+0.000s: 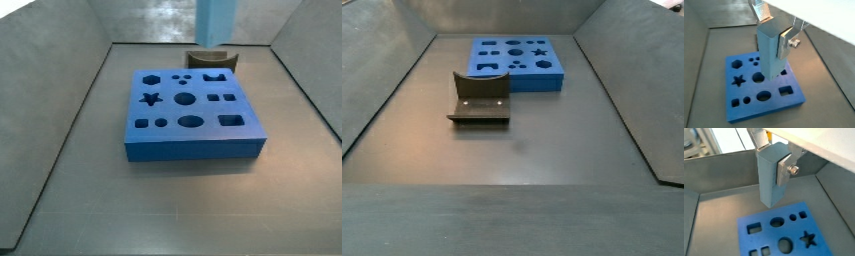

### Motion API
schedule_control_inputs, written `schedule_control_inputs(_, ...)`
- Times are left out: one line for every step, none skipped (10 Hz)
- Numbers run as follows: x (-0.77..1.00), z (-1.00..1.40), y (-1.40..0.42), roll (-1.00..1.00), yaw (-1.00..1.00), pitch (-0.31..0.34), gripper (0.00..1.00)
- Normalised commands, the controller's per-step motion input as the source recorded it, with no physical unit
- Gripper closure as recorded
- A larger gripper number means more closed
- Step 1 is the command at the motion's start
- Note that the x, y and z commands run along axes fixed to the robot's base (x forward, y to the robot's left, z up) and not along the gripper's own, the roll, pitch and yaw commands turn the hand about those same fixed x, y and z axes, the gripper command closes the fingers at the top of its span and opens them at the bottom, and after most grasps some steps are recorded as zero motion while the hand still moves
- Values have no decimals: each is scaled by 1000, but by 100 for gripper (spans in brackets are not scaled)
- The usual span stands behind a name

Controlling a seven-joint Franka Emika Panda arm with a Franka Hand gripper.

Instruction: Insert the rectangle object.

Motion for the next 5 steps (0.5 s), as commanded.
schedule_control_inputs(474, -226, -126, 33, -646, -17, 100)
schedule_control_inputs(483, -263, -126, 46, -643, -21, 100)
schedule_control_inputs(560, -314, -146, 71, -569, -19, 100)
schedule_control_inputs(617, -354, -157, 91, -509, -19, 100)
schedule_control_inputs(729, -397, -163, 104, -406, -19, 100)
